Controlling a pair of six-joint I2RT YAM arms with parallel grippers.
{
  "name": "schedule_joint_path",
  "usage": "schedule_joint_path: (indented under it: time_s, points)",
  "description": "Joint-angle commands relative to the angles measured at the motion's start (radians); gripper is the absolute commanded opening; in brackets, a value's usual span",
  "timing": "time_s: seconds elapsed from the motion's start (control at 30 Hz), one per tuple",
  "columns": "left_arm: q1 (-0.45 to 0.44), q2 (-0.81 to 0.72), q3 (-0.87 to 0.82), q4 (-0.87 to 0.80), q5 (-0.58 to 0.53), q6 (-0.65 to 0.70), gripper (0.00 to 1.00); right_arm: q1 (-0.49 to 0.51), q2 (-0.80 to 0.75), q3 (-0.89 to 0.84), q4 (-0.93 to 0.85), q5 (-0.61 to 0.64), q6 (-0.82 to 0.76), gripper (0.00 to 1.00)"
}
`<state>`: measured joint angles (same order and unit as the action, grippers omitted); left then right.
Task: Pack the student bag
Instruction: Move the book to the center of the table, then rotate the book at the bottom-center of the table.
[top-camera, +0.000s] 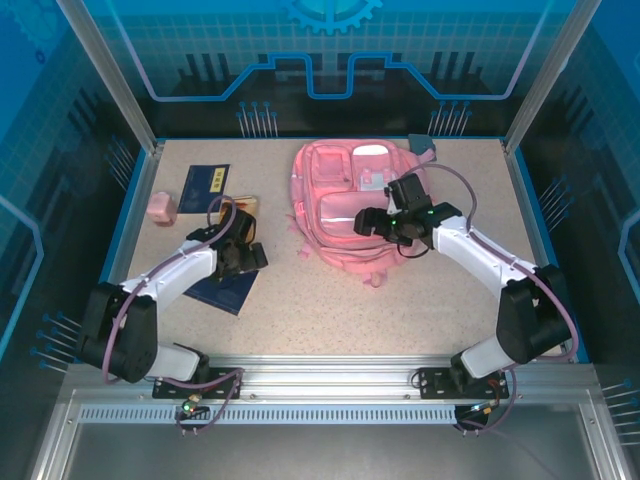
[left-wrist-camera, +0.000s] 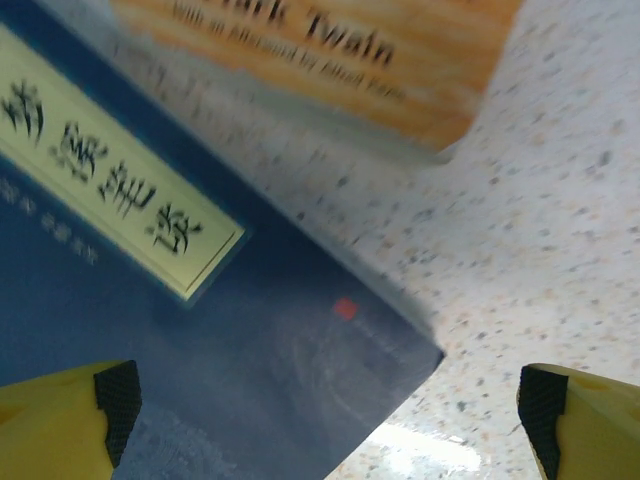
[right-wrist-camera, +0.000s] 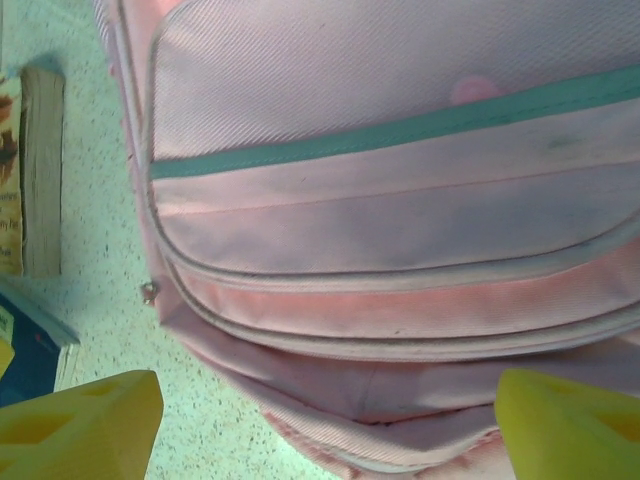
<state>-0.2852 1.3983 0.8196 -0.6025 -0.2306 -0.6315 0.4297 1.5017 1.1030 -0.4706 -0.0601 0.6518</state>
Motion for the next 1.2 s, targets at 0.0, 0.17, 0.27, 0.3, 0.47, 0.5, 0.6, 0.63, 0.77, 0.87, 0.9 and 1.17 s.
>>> schedule_joint_path:
  time_s: [0.0, 0.17, 0.27, 0.3, 0.47, 0.5, 0.6, 0.63, 0.77, 0.87, 0.9, 1.17]
  points:
    - [0.006, 0.038, -0.019, 0.026, 0.069, -0.079, 0.99, 0.040, 0.009, 0.044, 0.007, -0.006, -0.037, 0.87]
    - [0.000, 0.111, -0.026, 0.093, 0.172, -0.086, 0.93, 0.065, 0.042, 0.066, 0.007, -0.018, -0.032, 0.87]
    - [-0.038, 0.140, -0.023, 0.133, 0.220, -0.090, 0.90, 0.070, 0.049, 0.066, 0.009, -0.016, -0.028, 0.87]
    - [-0.060, 0.150, -0.012, 0.131, 0.223, -0.092, 0.90, 0.070, 0.051, 0.066, 0.009, -0.014, -0.025, 0.86]
    - [-0.180, 0.204, 0.024, 0.136, 0.249, -0.111, 0.87, 0.070, 0.045, 0.061, 0.003, 0.003, -0.023, 0.86]
    - [-0.206, 0.210, 0.034, 0.138, 0.259, -0.117, 0.86, 0.070, 0.043, 0.060, 0.000, 0.007, -0.024, 0.86]
    - [-0.293, 0.235, 0.075, 0.151, 0.308, -0.130, 0.85, 0.071, 0.040, 0.059, -0.011, 0.020, -0.026, 0.85]
    - [-0.321, 0.238, 0.090, 0.152, 0.322, -0.128, 0.85, 0.071, 0.039, 0.058, -0.014, 0.022, -0.027, 0.85]
    - [-0.328, 0.154, 0.129, 0.092, 0.264, -0.075, 0.85, 0.073, 0.037, 0.055, -0.010, 0.006, -0.050, 0.84]
    - [-0.273, 0.053, 0.122, 0.041, 0.216, -0.041, 0.90, 0.093, 0.062, 0.079, -0.007, -0.033, -0.101, 0.84]
    - [-0.249, 0.026, 0.112, 0.032, 0.213, -0.038, 0.91, 0.107, 0.079, 0.098, -0.016, -0.044, -0.124, 0.83]
    - [0.010, -0.189, -0.006, -0.049, 0.146, -0.016, 0.99, 0.319, 0.356, 0.352, -0.113, -0.007, -0.256, 0.73]
